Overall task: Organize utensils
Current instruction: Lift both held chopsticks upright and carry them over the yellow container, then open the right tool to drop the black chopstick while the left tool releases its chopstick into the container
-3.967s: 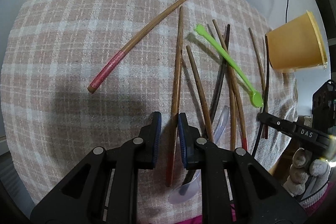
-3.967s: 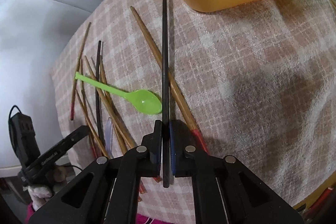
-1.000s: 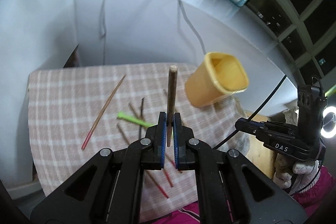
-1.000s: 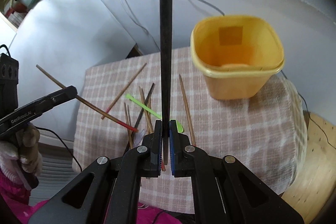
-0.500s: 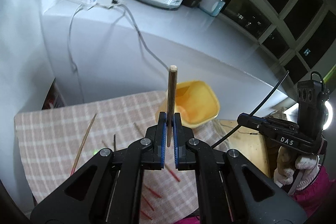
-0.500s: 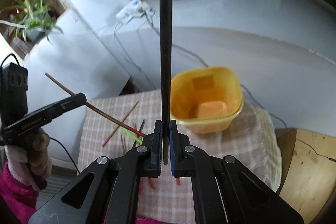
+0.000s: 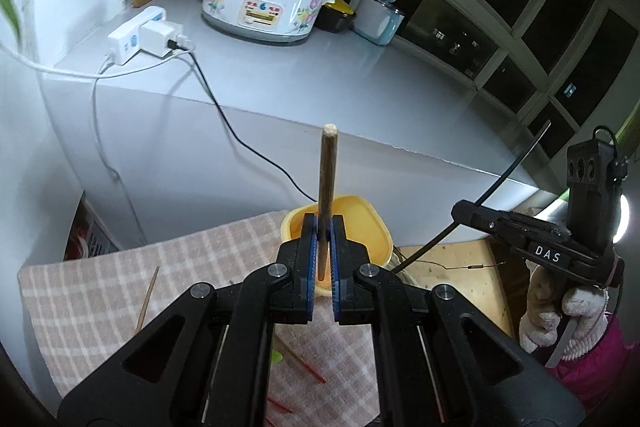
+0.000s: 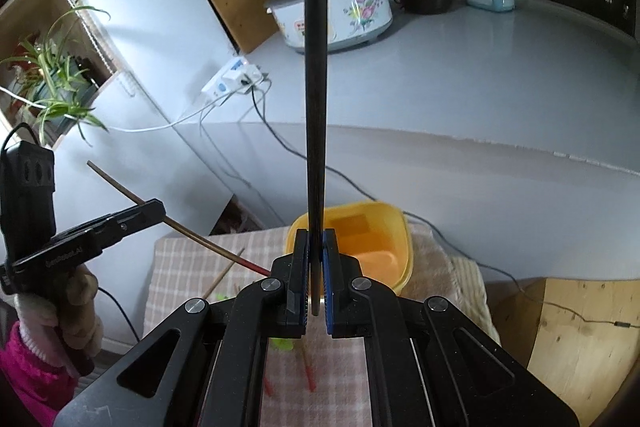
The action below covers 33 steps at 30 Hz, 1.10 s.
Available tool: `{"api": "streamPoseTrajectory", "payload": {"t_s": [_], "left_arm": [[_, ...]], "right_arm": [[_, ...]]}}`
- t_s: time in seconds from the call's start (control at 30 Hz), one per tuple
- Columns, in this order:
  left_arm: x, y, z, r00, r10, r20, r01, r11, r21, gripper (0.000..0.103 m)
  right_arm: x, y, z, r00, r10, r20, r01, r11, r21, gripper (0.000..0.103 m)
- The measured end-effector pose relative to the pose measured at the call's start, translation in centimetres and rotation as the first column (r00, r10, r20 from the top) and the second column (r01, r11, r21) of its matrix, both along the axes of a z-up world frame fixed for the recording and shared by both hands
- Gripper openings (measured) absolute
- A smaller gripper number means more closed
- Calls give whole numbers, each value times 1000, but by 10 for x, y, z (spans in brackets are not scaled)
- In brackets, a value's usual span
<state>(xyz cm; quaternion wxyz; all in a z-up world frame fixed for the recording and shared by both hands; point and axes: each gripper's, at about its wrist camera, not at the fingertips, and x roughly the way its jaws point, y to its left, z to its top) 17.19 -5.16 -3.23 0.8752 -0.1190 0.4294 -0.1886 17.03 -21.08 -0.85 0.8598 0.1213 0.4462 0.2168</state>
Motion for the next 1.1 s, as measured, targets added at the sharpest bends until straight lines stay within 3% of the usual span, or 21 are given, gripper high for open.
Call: {"api": "streamPoseTrajectory", "payload": {"t_s": [0.3,0.73,1.1], "left_arm": [[29,-20,-30,997,-27,-68,29,999,23,4],[39,-41,-72,984,-62,-165,72,996,55,4],[33,-50,-75,983,-73,-166,89,992,89,4]], "right_arm": [[27,5,-13,1000,-15,11,15,999,-35,5],[49,23,-72,992,35,-117,-50,990,-135,5],[50,21,-88,986,16,-166,-43,987,-158,5]]}}
